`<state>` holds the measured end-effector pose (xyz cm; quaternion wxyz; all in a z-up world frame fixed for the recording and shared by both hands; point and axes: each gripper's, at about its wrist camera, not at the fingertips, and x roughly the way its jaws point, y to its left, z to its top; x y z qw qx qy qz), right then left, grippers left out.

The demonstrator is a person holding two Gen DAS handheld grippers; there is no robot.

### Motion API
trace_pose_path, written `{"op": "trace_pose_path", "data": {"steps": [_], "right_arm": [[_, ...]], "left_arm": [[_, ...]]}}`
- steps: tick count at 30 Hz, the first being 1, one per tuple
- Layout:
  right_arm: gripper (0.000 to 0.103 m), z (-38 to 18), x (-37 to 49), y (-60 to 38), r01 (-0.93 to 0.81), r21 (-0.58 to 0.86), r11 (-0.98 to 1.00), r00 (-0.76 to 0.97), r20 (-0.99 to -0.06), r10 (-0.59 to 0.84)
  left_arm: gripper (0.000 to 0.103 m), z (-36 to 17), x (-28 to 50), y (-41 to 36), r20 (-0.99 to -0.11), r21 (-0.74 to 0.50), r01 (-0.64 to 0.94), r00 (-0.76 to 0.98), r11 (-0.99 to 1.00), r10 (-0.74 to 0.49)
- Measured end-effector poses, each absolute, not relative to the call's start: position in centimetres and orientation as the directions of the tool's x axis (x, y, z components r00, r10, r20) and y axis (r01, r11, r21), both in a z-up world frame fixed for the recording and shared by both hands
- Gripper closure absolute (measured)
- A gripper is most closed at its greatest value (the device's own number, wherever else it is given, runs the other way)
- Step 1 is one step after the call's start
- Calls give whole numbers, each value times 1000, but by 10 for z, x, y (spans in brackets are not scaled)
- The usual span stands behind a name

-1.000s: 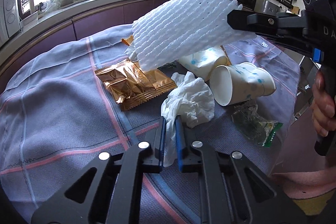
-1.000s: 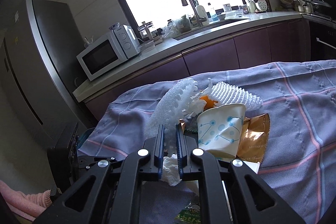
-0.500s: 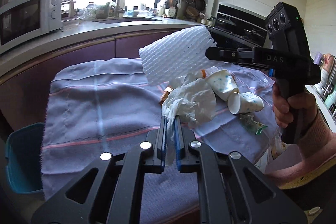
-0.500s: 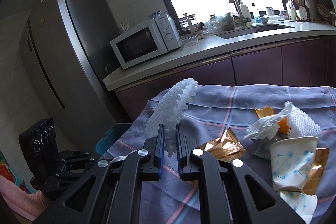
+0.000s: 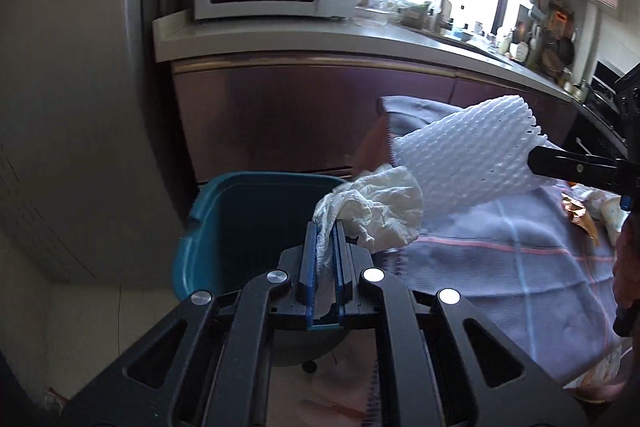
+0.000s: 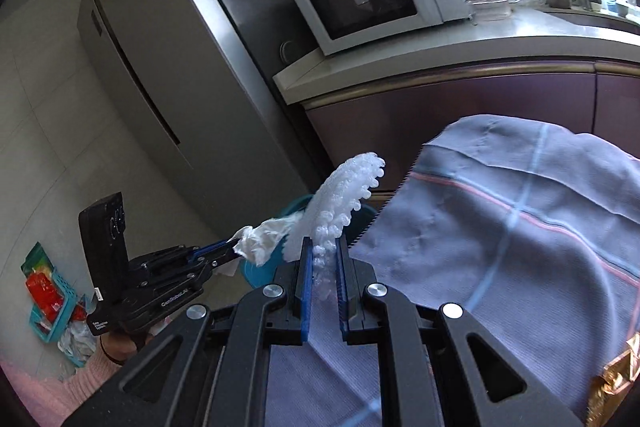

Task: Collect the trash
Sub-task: 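Carry the foam net and tissue to the teal bin and release with left gripper, then grasp the gold snack wrapper with the left gripper while the right gripper grasps a tissue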

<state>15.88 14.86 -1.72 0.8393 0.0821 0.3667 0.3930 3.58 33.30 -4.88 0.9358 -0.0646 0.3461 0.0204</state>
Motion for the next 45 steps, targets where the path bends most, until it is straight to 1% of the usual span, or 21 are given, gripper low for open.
{"op": "trace_pose_path", "data": {"steps": [4,8,10,11,12,13,14,15,19,21,23,27,28,30,31,33,36,38,40,45], "right_arm": [[94,-32,168,191,-621,393,678,374,-612,697],[93,-50,177,217,-613,370,698,346,-668,658],[91,-60,183,225,-599,378,706,324,-692,645],[90,-64,186,228,-590,380,712,319,-700,639],[88,-66,187,232,-590,377,714,317,-705,634],[87,-68,187,234,-591,372,716,314,-711,628],[85,-69,189,234,-584,374,720,314,-714,626],[79,-71,190,232,-576,389,719,307,-712,631],[75,-68,185,212,-557,412,721,319,-696,643],[74,-63,180,197,-546,422,724,330,-685,649],[74,-55,174,182,-550,427,718,348,-664,661],[66,-31,149,144,-571,391,722,408,-629,662],[66,-25,142,132,-574,380,725,424,-620,660],[61,-14,128,107,-568,346,747,474,-605,640],[59,-10,121,95,-561,327,761,498,-601,625],[57,-2,110,76,-534,281,797,557,-592,582],[54,5,93,34,-458,241,856,637,-582,505],[52,6,83,5,-388,205,899,686,-587,430],[49,4,77,-22,-309,177,935,718,-601,351],[49,-8,81,-81,-134,165,977,742,-637,209]], "left_arm": [[94,-75,58,356,-698,-86,-146,715,986,45],[92,-100,82,362,-742,-62,-162,668,985,63],[87,-109,94,365,-758,-47,-170,648,984,76],[83,-113,99,366,-764,-44,-180,639,983,83],[73,-116,104,367,-770,-45,-186,633,982,84],[68,-117,109,368,-770,-44,-188,632,981,86],[68,-120,113,367,-771,-42,-192,630,981,90],[67,-121,117,366,-774,-42,-193,627,980,90],[60,-115,125,362,-758,-51,-190,647,980,86],[60,-105,124,356,-742,-60,-186,665,981,81],[59,-94,122,351,-716,-83,-168,696,982,59],[54,-64,110,324,-646,-104,-91,764,990,2],[52,-56,104,314,-627,-109,-60,779,992,-21],[50,-42,99,293,-589,-120,11,804,993,-80],[47,-39,87,284,-574,-122,50,811,991,-111],[45,-29,85,260,-551,-133,132,814,982,-184],[42,-20,88,223,-534,-169,265,785,949,-314],[42,-18,90,195,-536,-174,331,758,927,-371],[41,-19,92,166,-541,-161,378,738,911,-402],[40,-31,87,107,-568,-166,466,675,869,-471]]}}
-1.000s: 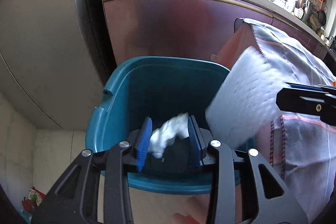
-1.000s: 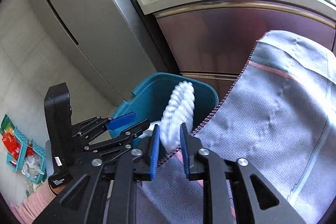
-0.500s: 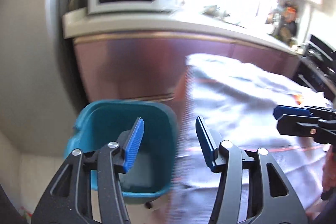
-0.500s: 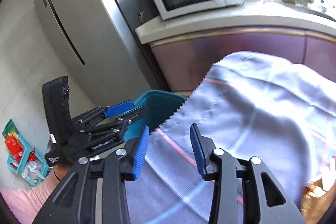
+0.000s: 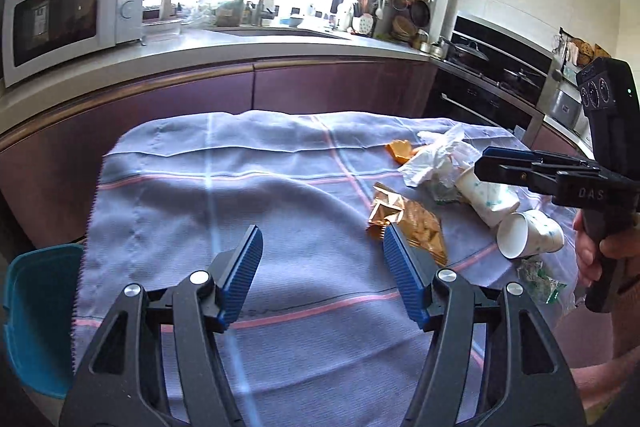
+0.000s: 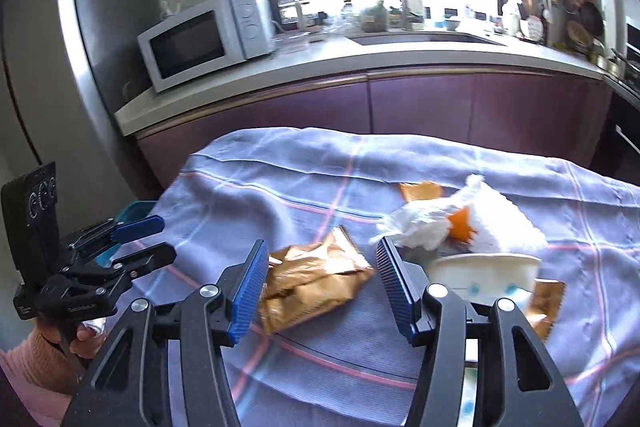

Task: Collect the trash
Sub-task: 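Grasp the gold snack wrapper with the left gripper while the right gripper grasps a tissue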

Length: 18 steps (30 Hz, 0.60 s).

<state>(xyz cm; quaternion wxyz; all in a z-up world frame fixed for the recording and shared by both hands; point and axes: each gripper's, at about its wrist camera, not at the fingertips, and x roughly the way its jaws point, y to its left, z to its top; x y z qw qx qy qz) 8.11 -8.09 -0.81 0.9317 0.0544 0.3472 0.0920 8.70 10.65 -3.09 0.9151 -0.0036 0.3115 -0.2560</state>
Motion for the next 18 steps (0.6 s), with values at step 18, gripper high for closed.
{"op": "trace_pose_path", "data": {"steps": [18], "right_arm": [[43,-33,139,-118,6,139,990,672,-734,99]], "left_arm": [[37,-80,113,44,-682,-279,487,506,827,-528]]}}
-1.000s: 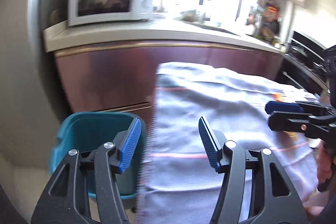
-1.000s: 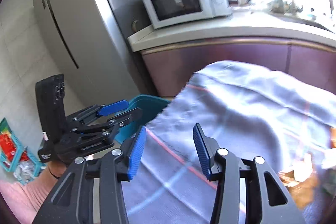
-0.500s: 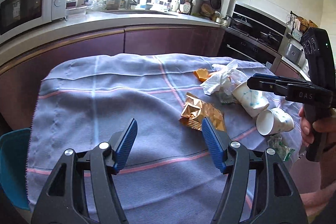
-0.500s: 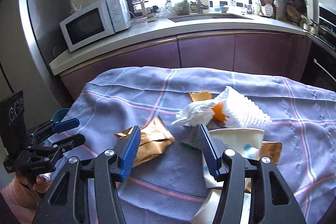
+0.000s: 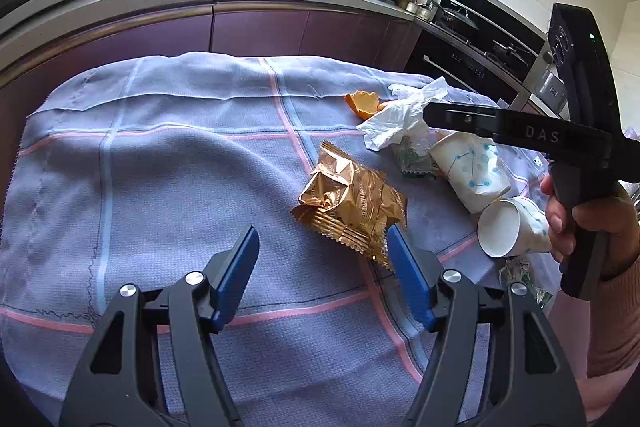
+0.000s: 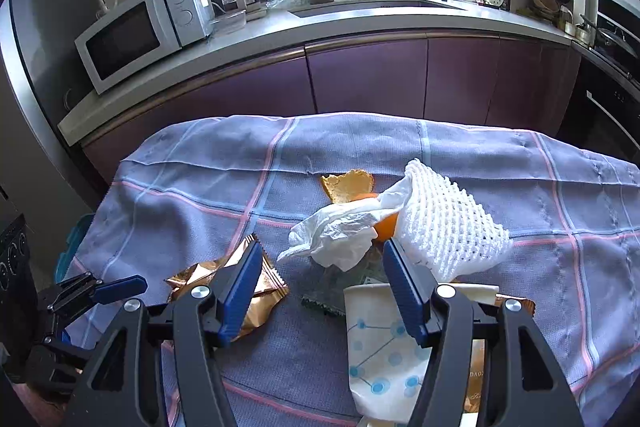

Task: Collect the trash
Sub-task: 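Grasp the gold snack wrapper with the left gripper while the right gripper grasps a tissue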

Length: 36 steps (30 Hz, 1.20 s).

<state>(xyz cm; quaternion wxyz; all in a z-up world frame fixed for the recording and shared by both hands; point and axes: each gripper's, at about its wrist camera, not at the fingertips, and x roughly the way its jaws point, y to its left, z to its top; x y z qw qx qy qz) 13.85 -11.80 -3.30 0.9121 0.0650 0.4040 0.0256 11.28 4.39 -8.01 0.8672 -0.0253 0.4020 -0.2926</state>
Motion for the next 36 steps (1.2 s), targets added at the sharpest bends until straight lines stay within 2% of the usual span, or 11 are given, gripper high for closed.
{"op": "trace_pose_path", "data": {"steps": [5,11,13,14,16,19,21,29,32,34,36], "right_arm": [[43,-41,151,-122,44,160,986,653,-752,92],[70,-49,156,-127,65,191,979,632,-767,108],[82,-49,155,-128,62,200,978,633,-765,116],[84,-49,155,-128,61,201,978,635,-764,117],[94,-48,154,-129,52,205,977,640,-758,126],[101,-46,151,-128,31,209,977,649,-748,139],[101,-45,150,-127,19,216,976,653,-742,152],[99,-37,142,-122,-2,213,977,678,-718,158],[90,-31,140,-124,12,196,981,691,-710,133],[75,-29,141,-128,31,199,980,699,-705,121],[73,-28,144,-131,48,204,978,701,-705,112]], "left_arm": [[37,-88,122,32,-700,-322,492,451,809,-554],[42,-96,134,24,-717,-363,475,408,801,-566],[51,-96,136,23,-711,-380,477,397,792,-581],[54,-97,136,22,-709,-392,477,389,787,-589],[69,-99,139,20,-708,-409,477,372,778,-600],[78,-101,140,17,-709,-422,474,359,773,-607],[83,-101,141,16,-704,-427,478,357,767,-614],[93,-90,134,21,-678,-412,501,390,762,-623],[97,-86,132,27,-669,-407,502,405,763,-623],[97,-84,133,30,-667,-403,499,415,767,-620],[97,-82,131,34,-662,-405,497,419,767,-621]]}}
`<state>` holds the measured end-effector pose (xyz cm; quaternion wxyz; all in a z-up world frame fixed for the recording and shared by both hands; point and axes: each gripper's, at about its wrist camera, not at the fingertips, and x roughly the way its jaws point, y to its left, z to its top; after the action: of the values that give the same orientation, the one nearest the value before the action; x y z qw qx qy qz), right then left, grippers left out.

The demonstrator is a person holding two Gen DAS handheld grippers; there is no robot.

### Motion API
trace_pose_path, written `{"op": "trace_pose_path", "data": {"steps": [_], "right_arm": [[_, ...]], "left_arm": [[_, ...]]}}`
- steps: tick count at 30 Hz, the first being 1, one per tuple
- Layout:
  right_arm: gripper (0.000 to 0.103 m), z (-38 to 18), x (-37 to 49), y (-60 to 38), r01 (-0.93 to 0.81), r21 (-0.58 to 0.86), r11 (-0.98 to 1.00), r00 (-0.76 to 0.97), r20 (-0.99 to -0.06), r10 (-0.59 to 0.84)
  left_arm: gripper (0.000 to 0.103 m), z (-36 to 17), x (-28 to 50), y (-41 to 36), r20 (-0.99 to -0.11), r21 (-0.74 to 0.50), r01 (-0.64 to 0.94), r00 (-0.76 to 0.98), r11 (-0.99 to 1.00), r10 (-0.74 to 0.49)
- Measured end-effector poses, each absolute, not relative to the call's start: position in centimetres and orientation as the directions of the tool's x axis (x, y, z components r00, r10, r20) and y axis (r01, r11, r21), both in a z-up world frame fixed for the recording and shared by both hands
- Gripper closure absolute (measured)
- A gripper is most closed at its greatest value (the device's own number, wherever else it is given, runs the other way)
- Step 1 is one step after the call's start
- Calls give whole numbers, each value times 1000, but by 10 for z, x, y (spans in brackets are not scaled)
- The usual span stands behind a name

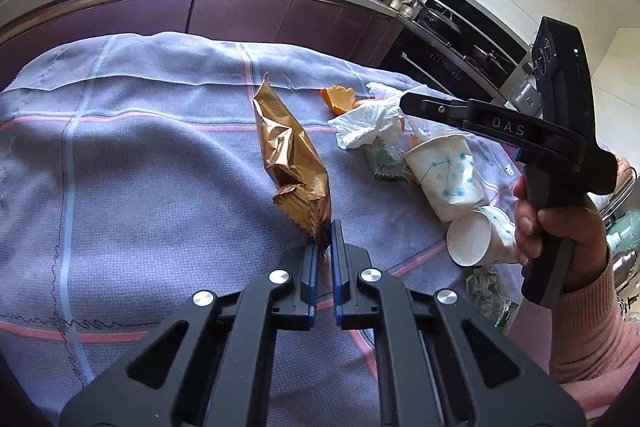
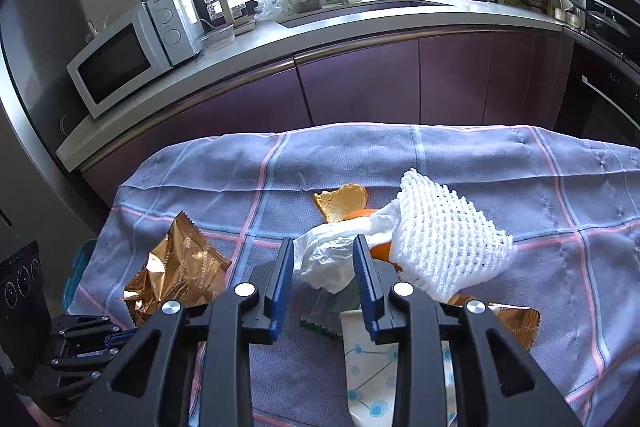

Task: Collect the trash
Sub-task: 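Grasp the gold snack wrapper with the left gripper while the right gripper grasps a tissue, then drop the gold wrapper into the teal bin with the left gripper while the right drops the tissue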

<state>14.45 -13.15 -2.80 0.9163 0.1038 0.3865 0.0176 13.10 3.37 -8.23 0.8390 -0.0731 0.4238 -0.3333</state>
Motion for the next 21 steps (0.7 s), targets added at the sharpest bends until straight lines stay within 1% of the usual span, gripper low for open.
{"op": "trace_pose_path", "data": {"steps": [2,6,11,12,13,16,18,21], "right_arm": [[69,-29,149,-135,69,216,974,696,-710,108],[65,-35,157,-139,103,221,970,676,-731,95],[65,-46,168,-135,120,206,971,632,-770,85],[67,-49,170,-134,121,205,971,623,-777,86],[73,-51,171,-133,119,195,974,617,-783,81],[86,-55,171,-130,99,191,976,609,-788,92],[89,-54,169,-128,87,197,977,621,-777,101],[89,-44,160,-123,49,225,973,654,-743,138]], "left_arm": [[97,-82,131,37,-659,-406,496,423,768,-622],[98,-80,128,47,-652,-406,491,435,771,-621],[98,-73,126,62,-640,-402,480,462,780,-614],[98,-72,125,65,-639,-399,477,468,783,-610],[98,-71,124,68,-637,-397,475,473,785,-608],[98,-67,120,80,-632,-388,467,493,795,-598],[98,-64,117,88,-629,-379,459,509,803,-588],[98,-59,115,104,-621,-368,447,534,815,-574]]}}
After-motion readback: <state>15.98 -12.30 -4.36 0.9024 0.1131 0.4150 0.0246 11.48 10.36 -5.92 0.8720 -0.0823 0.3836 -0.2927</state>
